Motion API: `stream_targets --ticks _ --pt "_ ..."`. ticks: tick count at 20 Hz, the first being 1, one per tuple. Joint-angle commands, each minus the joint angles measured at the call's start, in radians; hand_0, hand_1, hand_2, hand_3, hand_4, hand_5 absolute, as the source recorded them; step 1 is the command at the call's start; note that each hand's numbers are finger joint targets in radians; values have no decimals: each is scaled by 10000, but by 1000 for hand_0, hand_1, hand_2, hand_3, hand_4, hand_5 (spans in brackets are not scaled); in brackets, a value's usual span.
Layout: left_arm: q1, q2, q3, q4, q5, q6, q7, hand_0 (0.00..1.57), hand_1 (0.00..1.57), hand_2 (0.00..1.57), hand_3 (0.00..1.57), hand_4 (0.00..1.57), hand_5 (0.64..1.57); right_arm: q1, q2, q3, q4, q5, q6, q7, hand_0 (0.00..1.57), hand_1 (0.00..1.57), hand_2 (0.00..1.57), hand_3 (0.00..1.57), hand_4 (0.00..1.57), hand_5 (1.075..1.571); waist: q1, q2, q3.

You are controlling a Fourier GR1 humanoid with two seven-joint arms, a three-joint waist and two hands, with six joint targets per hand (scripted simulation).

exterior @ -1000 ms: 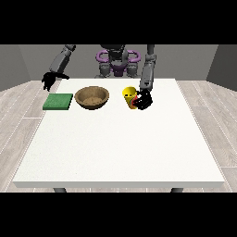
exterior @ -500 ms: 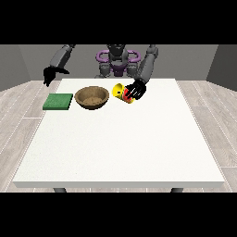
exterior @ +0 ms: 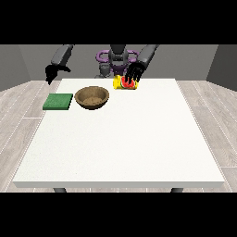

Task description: Pick the cup and pour the ball into the bowl, then pick the bowl and place it on the pad

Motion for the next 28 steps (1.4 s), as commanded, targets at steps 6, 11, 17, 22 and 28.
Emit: stream_targets --ticks 6,11,17,22,28 --pt "-1225 -1157 -1118 -137 -2432 -2039 2231 921 921 1571 1476 902 1539 334 -204 -250 620 -70 214 -634 0 0 266 283 406 1542 441 -115 -41" --pt "-1507 -1208 -1521 -1220 -2728 -3813 2228 497 497 1571 1488 818 1533 802 -864 -688 1401 -271 603 -985 0 0 275 388 405 1539 1205 -438 -38" --pt "-2031 -1290 -2765 -2267 -3769 -4784 3146 0 0 1571 1571 521 1523 532 -1054 -717 1671 -192 828 -1723 0 0 213 347 400 1538 1269 277 -32" --pt "-1815 -1092 -2521 -2607 -4188 -5623 2606 0 0 1571 1571 610 1536 774 -811 -533 1469 -88 422 -1590 0 0 178 336 419 1528 1147 -57 -41" --pt "-1964 -747 -3416 -2398 -4975 -6446 1840 378 378 1571 1571 963 1571 646 -788 -390 1334 -66 552 -1438 0 0 150 283 430 1529 1002 72 -36"
